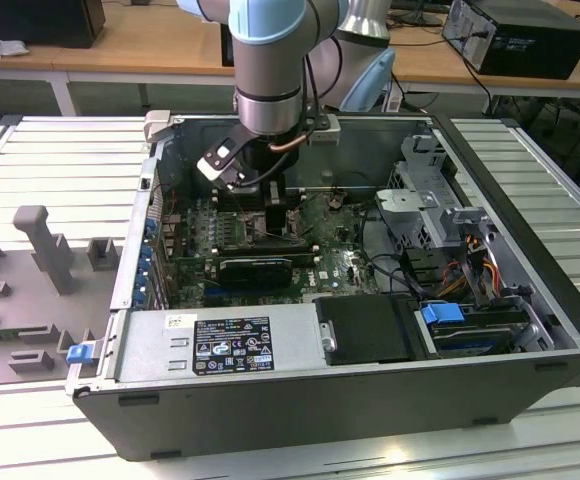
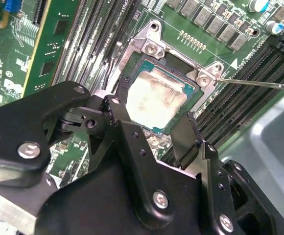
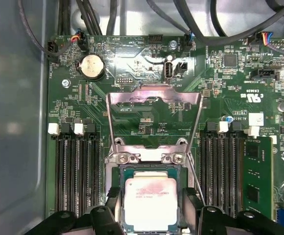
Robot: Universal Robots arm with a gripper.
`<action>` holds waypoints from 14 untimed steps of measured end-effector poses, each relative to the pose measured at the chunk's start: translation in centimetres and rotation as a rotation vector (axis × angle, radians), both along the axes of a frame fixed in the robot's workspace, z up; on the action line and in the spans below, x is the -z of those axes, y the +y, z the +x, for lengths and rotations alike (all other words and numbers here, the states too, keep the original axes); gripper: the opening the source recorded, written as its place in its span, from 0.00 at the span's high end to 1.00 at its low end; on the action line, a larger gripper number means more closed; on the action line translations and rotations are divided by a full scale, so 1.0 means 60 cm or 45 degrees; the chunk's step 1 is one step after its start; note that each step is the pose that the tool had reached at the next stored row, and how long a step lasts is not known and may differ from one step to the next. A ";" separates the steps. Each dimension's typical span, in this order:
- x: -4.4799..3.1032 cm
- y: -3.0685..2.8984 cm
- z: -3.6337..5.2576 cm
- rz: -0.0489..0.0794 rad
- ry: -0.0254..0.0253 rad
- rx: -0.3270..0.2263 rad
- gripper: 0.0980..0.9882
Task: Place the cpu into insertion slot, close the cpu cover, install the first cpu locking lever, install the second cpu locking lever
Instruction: 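Place the cpu into insertion slot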
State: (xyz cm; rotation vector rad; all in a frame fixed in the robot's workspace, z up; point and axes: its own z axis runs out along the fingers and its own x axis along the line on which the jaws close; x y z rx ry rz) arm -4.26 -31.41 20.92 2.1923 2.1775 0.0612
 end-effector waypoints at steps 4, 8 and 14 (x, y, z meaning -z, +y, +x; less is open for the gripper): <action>-0.011 0.0000 0.000 0.000 0.0001 0.000 0.44; -0.013 -0.0029 0.000 0.000 0.0000 0.000 0.78; -0.015 -0.0043 0.000 0.000 0.0001 0.000 0.99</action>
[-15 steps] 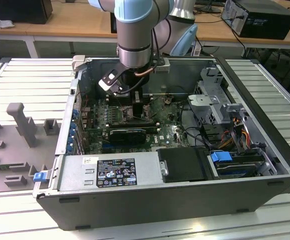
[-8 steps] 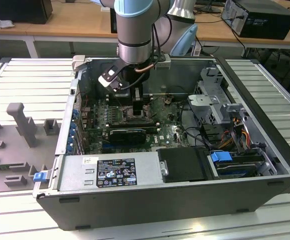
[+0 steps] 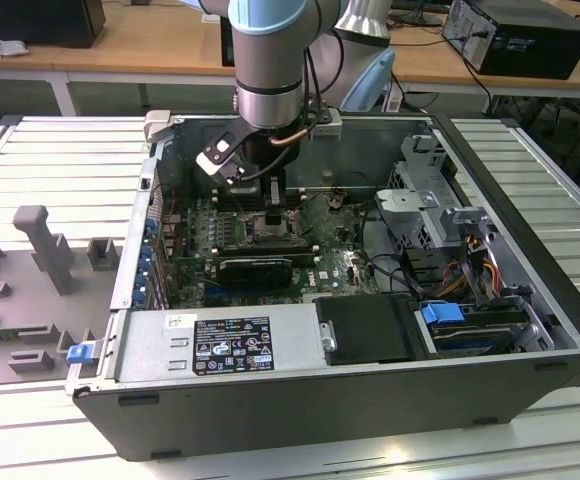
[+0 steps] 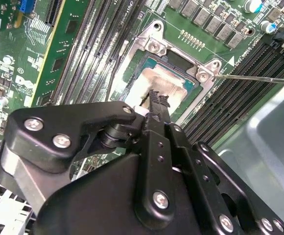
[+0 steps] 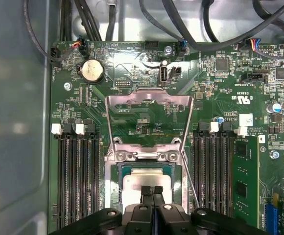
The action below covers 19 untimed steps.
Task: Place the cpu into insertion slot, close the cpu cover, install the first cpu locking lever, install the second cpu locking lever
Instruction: 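Place the cpu into insertion slot, then close the cpu cover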
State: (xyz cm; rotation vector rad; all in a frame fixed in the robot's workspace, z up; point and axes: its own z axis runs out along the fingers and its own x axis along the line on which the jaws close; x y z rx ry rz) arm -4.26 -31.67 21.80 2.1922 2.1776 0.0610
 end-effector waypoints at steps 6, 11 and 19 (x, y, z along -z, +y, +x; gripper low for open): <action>-0.008 0.0000 0.000 0.000 0.0000 0.000 0.99; -0.008 0.0001 0.007 0.000 0.0002 0.000 0.99; -0.083 0.0000 0.011 0.042 0.0006 0.000 0.99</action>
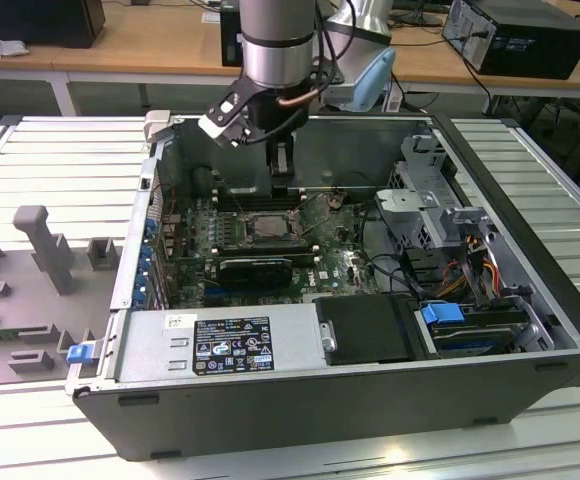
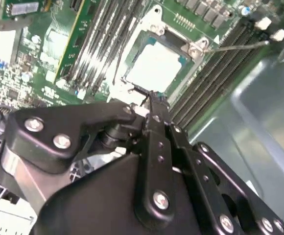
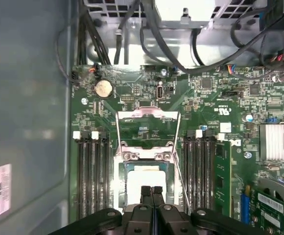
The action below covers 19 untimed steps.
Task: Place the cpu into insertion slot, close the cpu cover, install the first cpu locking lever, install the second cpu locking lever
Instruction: 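Close the cpu cover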
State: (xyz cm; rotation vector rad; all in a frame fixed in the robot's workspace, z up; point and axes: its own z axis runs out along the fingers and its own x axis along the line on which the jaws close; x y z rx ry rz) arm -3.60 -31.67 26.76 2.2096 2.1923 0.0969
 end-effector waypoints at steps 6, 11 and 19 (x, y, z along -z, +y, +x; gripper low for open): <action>0.000 -0.0001 0.025 0.052 0.0235 0.000 0.99; 0.002 -0.0008 0.042 0.052 0.0395 0.001 0.99; 0.006 -0.0013 0.051 0.052 0.0402 -0.029 0.99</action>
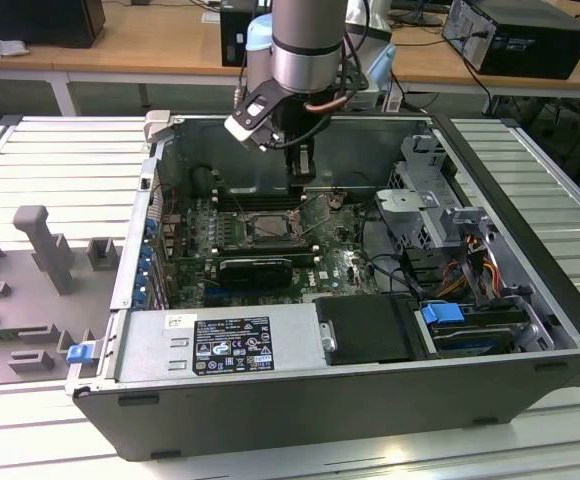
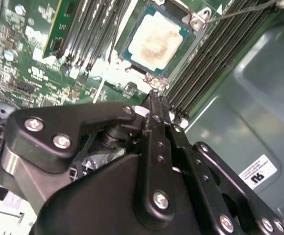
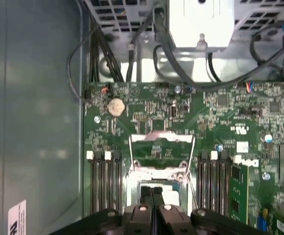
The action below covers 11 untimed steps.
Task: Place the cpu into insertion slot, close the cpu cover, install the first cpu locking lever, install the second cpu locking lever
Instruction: 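Close the cpu cover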
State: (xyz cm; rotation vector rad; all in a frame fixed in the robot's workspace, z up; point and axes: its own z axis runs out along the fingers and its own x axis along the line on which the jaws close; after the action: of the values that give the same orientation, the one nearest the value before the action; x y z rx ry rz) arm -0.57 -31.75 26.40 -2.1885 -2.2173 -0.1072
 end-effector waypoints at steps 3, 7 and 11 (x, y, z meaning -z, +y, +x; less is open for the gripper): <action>0.004 0.0000 0.011 0.000 0.0005 -0.030 0.99; 0.005 0.0001 0.045 0.000 0.0046 -0.033 0.99; 0.006 0.0001 0.071 0.000 0.0073 -0.033 0.99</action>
State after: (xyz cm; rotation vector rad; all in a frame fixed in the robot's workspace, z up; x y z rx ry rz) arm 3.69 -31.74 26.04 -2.1561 -2.2420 -0.1005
